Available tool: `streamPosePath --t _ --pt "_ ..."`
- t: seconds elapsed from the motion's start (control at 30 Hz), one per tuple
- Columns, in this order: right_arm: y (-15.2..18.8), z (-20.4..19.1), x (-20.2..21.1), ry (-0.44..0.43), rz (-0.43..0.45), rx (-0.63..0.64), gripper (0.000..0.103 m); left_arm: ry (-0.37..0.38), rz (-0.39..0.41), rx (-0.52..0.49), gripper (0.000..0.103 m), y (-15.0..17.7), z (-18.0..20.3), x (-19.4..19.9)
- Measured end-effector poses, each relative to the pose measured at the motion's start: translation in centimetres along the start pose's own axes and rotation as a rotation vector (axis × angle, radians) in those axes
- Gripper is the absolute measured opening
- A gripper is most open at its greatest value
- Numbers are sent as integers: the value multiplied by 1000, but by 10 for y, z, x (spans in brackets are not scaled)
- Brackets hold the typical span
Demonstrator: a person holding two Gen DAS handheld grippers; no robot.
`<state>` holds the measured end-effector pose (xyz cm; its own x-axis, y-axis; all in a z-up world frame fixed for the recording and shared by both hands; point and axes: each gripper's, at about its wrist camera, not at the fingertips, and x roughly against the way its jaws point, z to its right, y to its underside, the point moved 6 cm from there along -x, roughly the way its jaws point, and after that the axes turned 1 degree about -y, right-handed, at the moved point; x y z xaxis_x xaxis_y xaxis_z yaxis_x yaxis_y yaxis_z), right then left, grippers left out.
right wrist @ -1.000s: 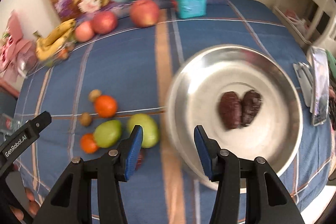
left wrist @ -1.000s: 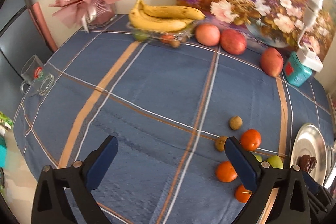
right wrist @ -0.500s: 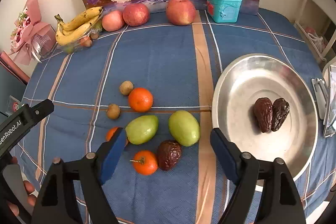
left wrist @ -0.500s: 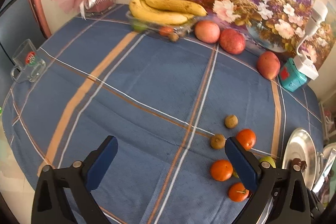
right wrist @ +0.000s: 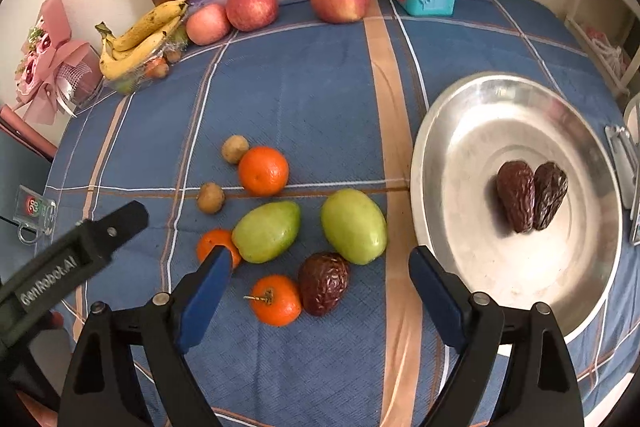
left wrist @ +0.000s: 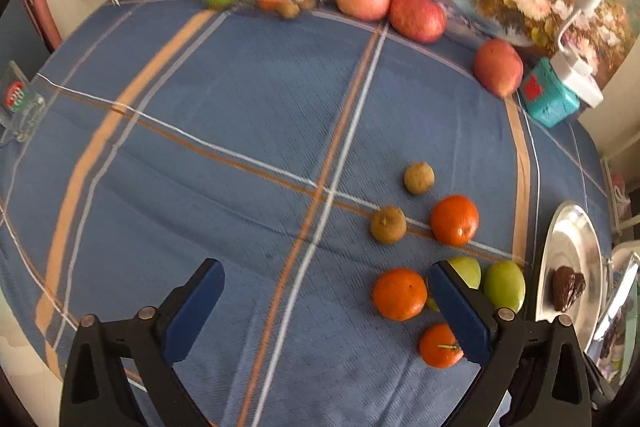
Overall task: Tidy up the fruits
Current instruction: 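Move both open tools back toward the remaining fruit, then grasp a mandarin orange with the left tool while the right tool grasps a date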
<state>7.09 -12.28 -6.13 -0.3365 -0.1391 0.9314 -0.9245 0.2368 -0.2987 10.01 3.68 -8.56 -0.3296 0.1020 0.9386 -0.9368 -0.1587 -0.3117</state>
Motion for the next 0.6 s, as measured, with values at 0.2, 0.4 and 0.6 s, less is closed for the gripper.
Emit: streamPosePath --t 0.2,0.4,0.6 --pt "4 5 -6 -4 -29 -26 90 43 -56 27 102 8 3 -9" --pt "6 5 -7 6 -37 -23 85 99 -84 41 86 11 10 -11" --pt "6 2 -9 -5 -44 -22 63 187 -149 57 60 20 18 -25"
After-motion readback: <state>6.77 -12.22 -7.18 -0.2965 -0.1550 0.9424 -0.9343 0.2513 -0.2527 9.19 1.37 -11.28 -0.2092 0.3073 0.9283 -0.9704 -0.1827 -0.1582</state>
